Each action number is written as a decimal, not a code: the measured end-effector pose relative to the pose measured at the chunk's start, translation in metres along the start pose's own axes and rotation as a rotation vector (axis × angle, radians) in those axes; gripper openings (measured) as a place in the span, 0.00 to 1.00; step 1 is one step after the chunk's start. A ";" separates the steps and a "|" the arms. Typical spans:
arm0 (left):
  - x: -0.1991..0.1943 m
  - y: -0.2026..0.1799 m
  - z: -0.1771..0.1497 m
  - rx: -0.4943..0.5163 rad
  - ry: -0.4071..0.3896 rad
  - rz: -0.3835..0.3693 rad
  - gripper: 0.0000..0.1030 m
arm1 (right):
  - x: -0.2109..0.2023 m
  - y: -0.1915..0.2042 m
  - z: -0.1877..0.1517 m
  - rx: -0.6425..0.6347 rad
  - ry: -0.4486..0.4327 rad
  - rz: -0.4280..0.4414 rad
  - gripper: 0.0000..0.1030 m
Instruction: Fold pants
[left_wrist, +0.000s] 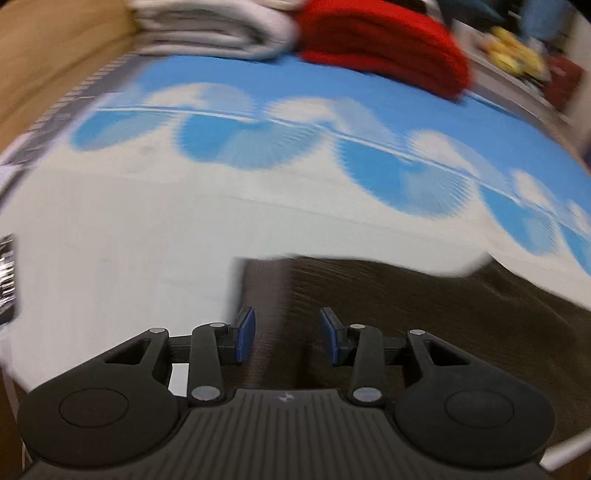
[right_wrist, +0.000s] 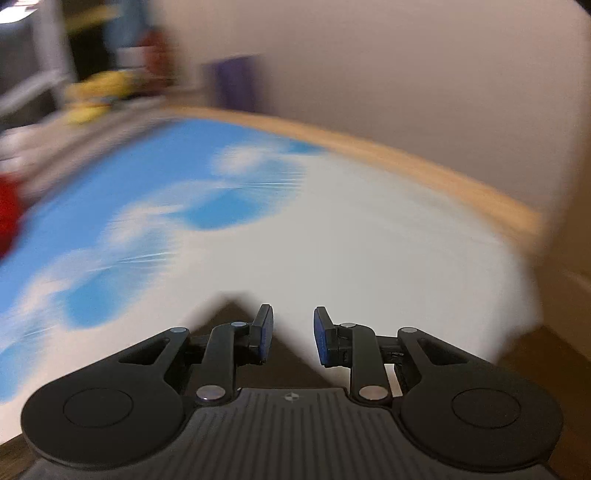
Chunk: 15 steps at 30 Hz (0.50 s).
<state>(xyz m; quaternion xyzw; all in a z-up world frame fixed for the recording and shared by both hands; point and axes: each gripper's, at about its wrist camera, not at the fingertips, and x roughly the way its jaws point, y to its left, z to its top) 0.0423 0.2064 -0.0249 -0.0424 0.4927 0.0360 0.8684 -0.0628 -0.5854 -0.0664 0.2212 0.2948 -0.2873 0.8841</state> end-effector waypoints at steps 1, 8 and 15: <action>0.005 -0.006 -0.002 0.028 0.026 -0.023 0.41 | 0.001 0.016 -0.002 -0.039 0.013 0.084 0.26; 0.058 -0.014 -0.029 0.149 0.301 0.080 0.40 | -0.007 0.178 -0.034 -0.406 0.134 0.574 0.26; 0.062 -0.011 -0.031 0.168 0.314 0.077 0.41 | -0.016 0.320 -0.089 -0.629 0.311 0.819 0.27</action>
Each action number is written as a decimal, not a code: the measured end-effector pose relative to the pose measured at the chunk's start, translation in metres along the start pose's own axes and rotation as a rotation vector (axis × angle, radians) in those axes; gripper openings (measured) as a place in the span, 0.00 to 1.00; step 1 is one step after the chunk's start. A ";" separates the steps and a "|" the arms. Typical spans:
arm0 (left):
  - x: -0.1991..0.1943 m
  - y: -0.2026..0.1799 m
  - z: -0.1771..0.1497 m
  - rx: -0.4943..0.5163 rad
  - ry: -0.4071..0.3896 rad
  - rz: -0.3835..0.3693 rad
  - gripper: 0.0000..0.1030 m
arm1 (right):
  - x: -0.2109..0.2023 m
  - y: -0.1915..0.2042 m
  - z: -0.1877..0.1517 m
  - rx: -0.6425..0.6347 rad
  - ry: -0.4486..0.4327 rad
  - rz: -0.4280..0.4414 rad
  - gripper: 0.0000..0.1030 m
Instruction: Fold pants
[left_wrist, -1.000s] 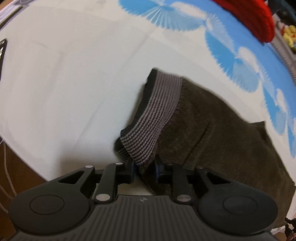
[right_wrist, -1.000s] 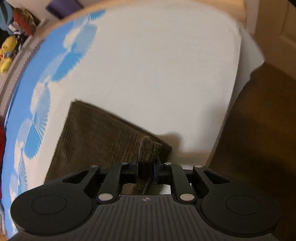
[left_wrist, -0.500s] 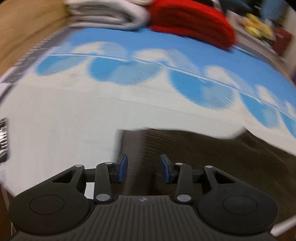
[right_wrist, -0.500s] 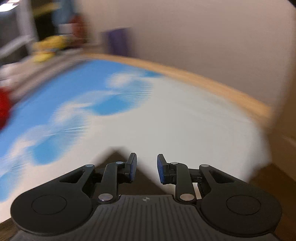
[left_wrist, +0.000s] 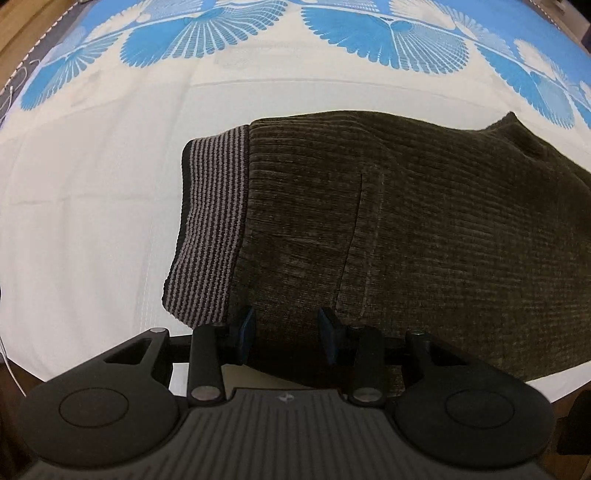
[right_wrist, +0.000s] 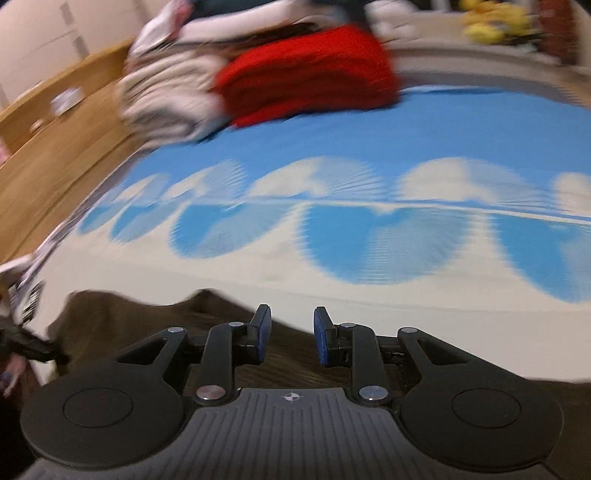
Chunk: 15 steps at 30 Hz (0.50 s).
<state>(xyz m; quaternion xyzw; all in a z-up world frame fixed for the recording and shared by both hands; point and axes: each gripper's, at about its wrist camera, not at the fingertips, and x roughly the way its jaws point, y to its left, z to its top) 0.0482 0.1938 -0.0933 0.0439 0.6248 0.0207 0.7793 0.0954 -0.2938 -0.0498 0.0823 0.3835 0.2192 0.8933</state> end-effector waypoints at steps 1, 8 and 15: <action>0.000 -0.001 0.000 0.008 0.001 0.005 0.41 | 0.014 0.015 0.004 -0.015 0.020 0.025 0.28; -0.001 -0.006 -0.002 0.036 0.005 0.004 0.41 | 0.111 0.081 0.018 -0.088 0.148 0.123 0.44; 0.001 0.000 -0.001 0.053 -0.002 -0.029 0.41 | 0.178 0.106 0.008 -0.210 0.294 0.078 0.45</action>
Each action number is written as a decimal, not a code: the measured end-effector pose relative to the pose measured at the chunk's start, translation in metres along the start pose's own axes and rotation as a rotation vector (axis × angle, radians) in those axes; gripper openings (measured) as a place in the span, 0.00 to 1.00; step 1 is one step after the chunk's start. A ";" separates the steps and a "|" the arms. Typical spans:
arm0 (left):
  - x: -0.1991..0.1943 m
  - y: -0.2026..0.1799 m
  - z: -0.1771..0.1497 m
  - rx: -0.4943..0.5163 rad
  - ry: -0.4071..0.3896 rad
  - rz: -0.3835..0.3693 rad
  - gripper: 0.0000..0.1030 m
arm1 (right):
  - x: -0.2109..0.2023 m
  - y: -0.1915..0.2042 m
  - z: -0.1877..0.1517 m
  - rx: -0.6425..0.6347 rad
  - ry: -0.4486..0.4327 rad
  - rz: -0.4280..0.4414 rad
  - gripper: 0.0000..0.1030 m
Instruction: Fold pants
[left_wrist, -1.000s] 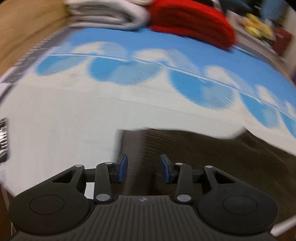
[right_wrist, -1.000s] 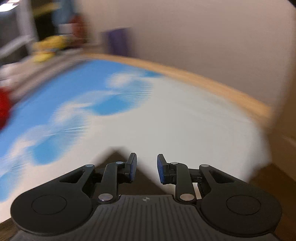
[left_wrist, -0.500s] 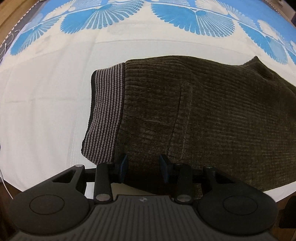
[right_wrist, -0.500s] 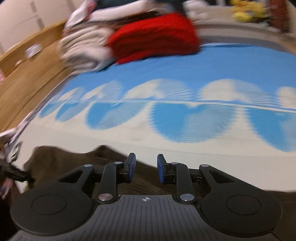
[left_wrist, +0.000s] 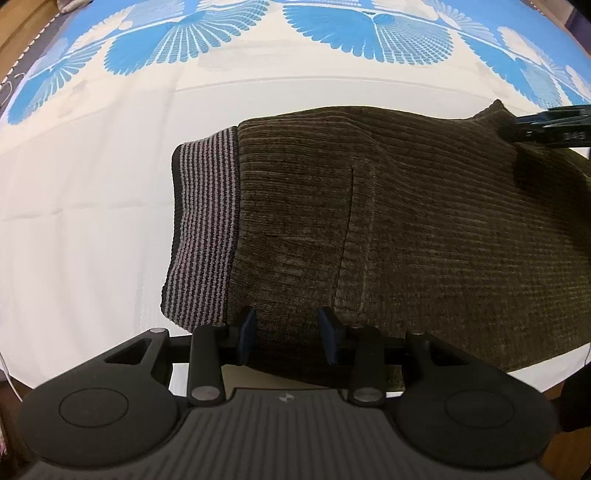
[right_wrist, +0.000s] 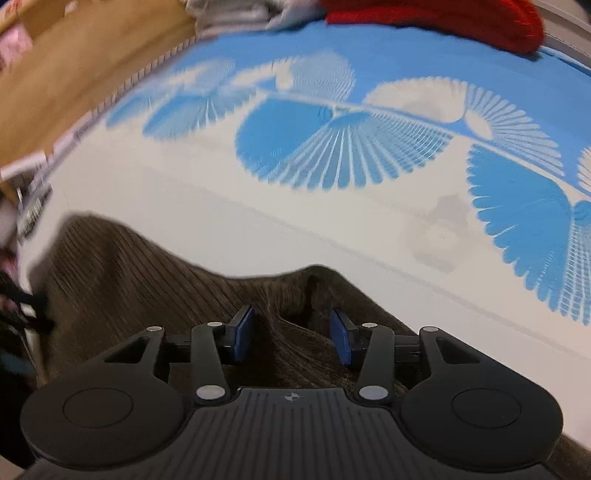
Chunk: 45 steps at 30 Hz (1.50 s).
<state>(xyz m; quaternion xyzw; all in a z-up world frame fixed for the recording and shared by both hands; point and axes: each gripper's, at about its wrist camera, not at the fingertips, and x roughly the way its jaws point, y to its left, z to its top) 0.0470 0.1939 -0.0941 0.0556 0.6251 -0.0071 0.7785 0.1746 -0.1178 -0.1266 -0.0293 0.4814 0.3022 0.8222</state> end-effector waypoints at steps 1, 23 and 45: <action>0.000 0.000 0.000 0.003 -0.001 -0.003 0.41 | 0.004 0.001 0.000 -0.014 0.006 -0.005 0.45; -0.010 -0.012 -0.004 0.031 -0.021 0.026 0.41 | 0.010 0.018 0.032 -0.125 -0.099 -0.134 0.12; -0.034 -0.017 0.020 -0.024 -0.166 0.223 0.32 | -0.274 -0.197 -0.185 0.658 -0.442 -0.567 0.33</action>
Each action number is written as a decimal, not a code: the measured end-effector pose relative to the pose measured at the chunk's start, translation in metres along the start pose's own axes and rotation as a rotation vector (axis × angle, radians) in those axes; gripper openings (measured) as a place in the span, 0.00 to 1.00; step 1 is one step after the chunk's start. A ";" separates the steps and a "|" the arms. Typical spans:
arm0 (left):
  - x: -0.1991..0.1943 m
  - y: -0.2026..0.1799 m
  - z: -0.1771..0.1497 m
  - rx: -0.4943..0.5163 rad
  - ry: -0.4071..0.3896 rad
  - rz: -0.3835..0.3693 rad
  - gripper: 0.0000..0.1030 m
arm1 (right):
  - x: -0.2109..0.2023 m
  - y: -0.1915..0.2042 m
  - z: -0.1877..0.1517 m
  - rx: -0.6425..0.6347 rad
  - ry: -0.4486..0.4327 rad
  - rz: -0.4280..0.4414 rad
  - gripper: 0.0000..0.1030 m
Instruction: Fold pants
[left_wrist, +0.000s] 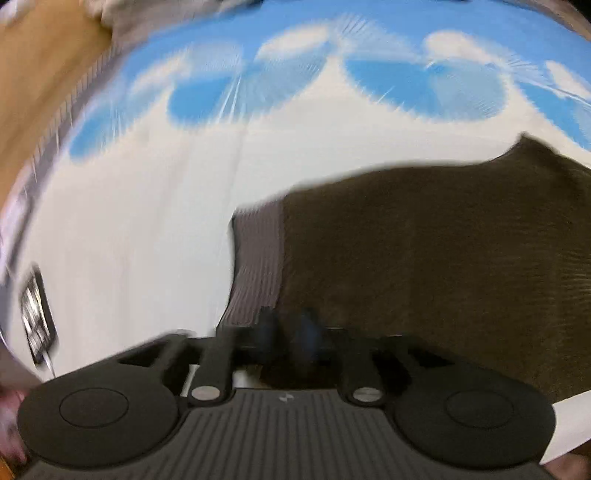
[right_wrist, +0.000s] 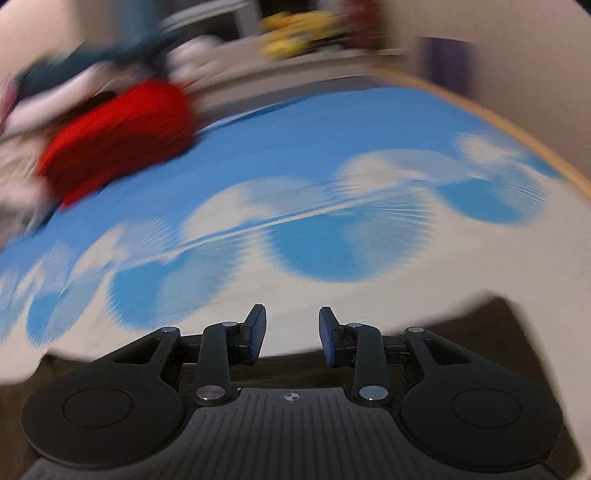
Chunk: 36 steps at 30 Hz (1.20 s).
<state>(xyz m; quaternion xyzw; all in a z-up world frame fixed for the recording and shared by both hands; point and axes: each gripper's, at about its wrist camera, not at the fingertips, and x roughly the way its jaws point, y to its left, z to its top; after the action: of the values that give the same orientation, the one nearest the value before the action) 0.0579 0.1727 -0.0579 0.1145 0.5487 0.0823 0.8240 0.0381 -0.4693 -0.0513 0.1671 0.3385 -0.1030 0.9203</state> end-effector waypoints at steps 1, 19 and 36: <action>-0.008 -0.009 0.003 0.009 -0.034 -0.022 0.34 | -0.012 -0.029 -0.006 0.047 -0.015 -0.048 0.34; -0.036 -0.141 0.030 0.176 -0.092 -0.165 0.37 | -0.025 -0.265 -0.122 0.818 0.131 -0.153 0.44; -0.038 -0.142 0.035 0.194 -0.097 -0.167 0.37 | -0.028 -0.227 -0.081 0.451 0.091 -0.298 0.35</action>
<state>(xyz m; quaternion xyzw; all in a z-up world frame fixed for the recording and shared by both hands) 0.0769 0.0226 -0.0515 0.1513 0.5213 -0.0458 0.8386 -0.0992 -0.6459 -0.1449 0.3208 0.3688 -0.3023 0.8184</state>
